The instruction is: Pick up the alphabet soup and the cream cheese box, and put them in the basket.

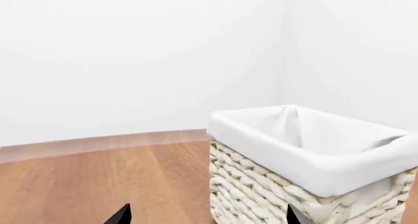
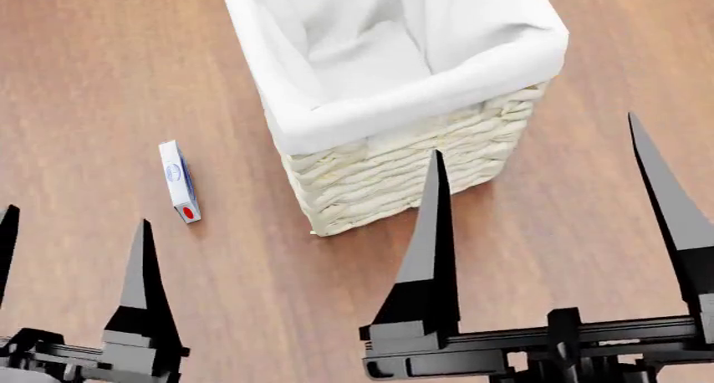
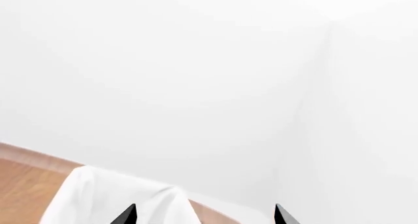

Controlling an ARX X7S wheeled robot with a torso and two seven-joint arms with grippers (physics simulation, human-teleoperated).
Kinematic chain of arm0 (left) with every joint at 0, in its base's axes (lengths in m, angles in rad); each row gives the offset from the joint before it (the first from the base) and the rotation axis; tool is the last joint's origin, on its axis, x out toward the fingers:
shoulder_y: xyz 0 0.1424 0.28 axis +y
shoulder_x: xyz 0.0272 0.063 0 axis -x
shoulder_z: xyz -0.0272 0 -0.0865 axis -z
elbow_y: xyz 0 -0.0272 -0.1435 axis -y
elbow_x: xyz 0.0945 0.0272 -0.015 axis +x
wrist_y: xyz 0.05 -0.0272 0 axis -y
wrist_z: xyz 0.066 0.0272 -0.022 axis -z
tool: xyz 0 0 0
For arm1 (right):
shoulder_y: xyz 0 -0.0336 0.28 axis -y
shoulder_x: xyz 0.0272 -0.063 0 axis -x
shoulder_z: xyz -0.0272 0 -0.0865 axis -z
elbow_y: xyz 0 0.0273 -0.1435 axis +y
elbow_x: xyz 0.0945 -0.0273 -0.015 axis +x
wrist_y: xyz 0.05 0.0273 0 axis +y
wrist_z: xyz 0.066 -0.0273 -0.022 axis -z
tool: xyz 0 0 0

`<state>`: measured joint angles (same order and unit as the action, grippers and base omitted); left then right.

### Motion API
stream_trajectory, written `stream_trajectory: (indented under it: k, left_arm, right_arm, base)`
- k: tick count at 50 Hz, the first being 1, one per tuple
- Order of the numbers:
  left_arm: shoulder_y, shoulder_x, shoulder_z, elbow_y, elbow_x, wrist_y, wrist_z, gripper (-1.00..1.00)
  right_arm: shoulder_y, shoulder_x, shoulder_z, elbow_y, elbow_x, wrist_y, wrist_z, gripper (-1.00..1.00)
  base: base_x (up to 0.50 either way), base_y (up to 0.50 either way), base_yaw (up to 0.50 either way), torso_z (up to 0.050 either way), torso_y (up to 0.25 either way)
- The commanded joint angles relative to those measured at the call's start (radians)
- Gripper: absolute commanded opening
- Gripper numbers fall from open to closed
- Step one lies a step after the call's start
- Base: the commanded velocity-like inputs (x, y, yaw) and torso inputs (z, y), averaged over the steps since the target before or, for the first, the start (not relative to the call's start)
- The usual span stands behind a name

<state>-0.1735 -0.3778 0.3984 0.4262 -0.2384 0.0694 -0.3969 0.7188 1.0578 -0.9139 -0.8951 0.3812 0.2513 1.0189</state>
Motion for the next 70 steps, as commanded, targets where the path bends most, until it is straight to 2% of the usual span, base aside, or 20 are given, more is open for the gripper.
stream_trajectory:
  k: [1,12,15,25,30,36,52,60,64,70]
  left_arm:
    - [-0.153,0.062,0.013,-0.217,-0.025,0.017,0.056,1.0]
    - [-0.274,0.131,0.039,-0.46,0.005,0.071,0.093,1.0]
    - [-0.297,0.153,0.027,-0.517,-0.084,0.063,0.144,1.0]
    - [-0.438,0.22,-0.004,-0.84,-0.104,0.107,0.179,1.0]
    - [-0.471,0.237,-0.008,-0.922,-0.099,0.131,0.179,1.0]
    - [-0.478,0.241,-0.006,-0.933,-0.095,0.139,0.173,1.0]
    - [-0.591,0.304,-0.011,-1.247,-0.096,0.253,0.22,1.0]
    - [-0.704,0.362,-0.022,-1.542,-0.105,0.386,0.267,1.0]
    - [-0.762,0.377,0.06,-1.721,-0.19,0.475,0.269,1.0]
    - [-0.767,0.376,0.117,-1.734,-0.242,0.467,0.247,1.0]
  right_arm:
    - [-0.043,0.001,-0.021,-0.009,-0.026,-0.013,0.022,1.0]
    - [-0.064,-0.015,-0.043,0.006,-0.042,-0.021,0.016,1.0]
    - [-0.07,-0.02,-0.046,0.021,-0.045,-0.031,0.013,1.0]
    - [-0.08,-0.011,-0.044,0.016,-0.044,-0.036,0.019,1.0]
    - [-0.083,-0.006,-0.042,0.009,-0.042,-0.033,0.023,1.0]
    - [-0.089,-0.007,-0.045,0.011,-0.045,-0.032,0.025,1.0]
    - [-0.091,-0.002,-0.036,0.003,-0.026,-0.044,0.023,1.0]
    - [-0.092,0.002,-0.033,-0.009,-0.024,-0.04,0.027,1.0]
    - [-0.091,-0.004,-0.035,-0.004,-0.027,-0.042,0.021,1.0]
    - [-0.091,-0.008,-0.036,0.0,-0.022,-0.041,0.016,1.0]
  base:
    - [0.0,0.0,0.0,0.0,0.0]
    - [0.0,0.0,0.0,0.0,0.0]
    - [0.0,0.0,0.0,0.0,0.0]
    - [0.0,0.0,0.0,0.0,0.0]
    - [0.0,0.0,0.0,0.0,0.0]
    - [0.0,0.0,0.0,0.0,0.0]
    - [0.0,0.0,0.0,0.0,0.0]
    - [0.0,0.0,0.0,0.0,0.0]
    - [0.0,0.0,0.0,0.0,0.0]
    - [0.0,0.0,0.0,0.0,0.0]
